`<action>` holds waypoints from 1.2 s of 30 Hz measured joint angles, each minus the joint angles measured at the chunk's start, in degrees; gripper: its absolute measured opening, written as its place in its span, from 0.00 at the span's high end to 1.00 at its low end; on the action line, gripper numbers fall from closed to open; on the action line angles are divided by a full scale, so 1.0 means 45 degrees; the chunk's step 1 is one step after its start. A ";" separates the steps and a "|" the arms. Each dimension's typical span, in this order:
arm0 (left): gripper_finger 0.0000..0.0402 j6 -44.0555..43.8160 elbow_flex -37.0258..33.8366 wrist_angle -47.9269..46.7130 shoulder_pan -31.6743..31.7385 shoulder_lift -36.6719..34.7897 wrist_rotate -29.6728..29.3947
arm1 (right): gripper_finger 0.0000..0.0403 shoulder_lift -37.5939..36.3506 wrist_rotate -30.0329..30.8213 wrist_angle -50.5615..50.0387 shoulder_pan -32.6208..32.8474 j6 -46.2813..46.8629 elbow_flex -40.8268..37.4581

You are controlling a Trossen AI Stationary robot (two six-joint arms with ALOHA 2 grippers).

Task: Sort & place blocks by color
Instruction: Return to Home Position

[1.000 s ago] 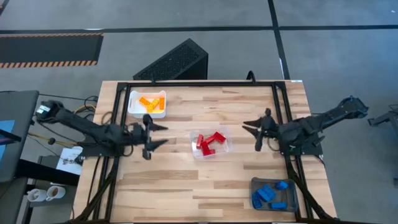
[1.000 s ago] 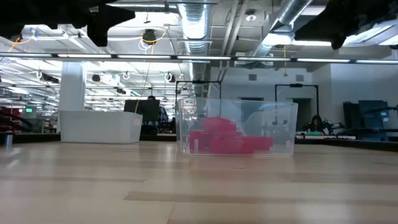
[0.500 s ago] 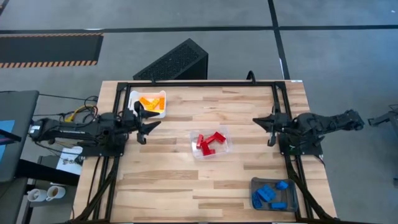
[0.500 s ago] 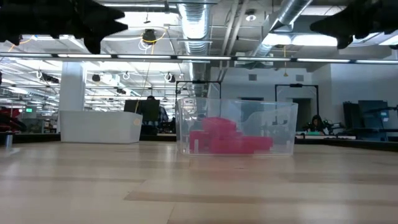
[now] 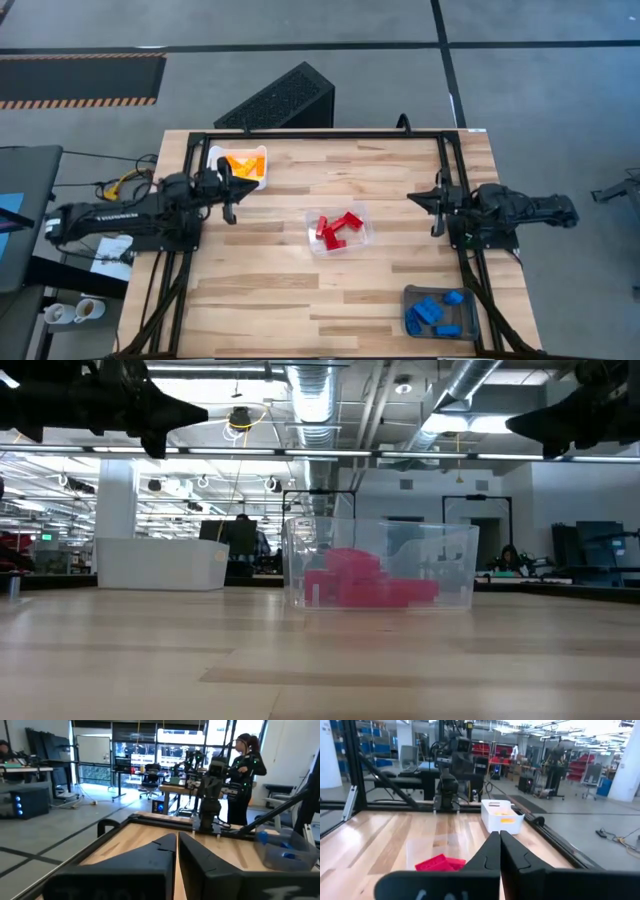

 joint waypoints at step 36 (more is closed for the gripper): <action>1.00 -0.1536 -0.2283 -0.2765 0.2328 -0.5668 0.2364 | 0.96 -0.0076 -0.0106 -0.0819 -0.1212 0.0474 0.0024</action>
